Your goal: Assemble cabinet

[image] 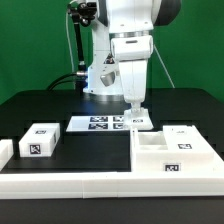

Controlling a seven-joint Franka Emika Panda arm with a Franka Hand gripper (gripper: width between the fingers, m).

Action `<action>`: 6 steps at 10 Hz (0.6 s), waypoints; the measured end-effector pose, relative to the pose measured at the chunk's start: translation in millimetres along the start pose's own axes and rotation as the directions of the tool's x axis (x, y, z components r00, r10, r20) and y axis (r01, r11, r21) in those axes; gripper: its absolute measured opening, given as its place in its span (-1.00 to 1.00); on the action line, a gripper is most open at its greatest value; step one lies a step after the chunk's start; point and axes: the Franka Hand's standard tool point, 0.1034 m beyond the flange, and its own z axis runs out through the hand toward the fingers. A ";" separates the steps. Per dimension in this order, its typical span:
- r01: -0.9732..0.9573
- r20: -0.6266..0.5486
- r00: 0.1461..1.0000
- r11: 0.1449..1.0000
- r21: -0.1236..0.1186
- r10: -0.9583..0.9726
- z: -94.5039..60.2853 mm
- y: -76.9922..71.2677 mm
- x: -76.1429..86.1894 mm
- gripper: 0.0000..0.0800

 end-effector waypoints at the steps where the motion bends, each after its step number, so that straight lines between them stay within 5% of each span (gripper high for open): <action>1: 0.001 0.000 1.000 1.000 0.001 -0.001 0.3 -0.3 0.5 -0.85; 6: 0.079 0.007 0.997 0.996 -0.030 -0.078 -5.7 6.9 15.7 -0.85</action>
Offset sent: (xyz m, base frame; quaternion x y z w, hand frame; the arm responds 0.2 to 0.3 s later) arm 0.0106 0.0225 0.0224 -0.0311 -0.0107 -0.0487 0.9983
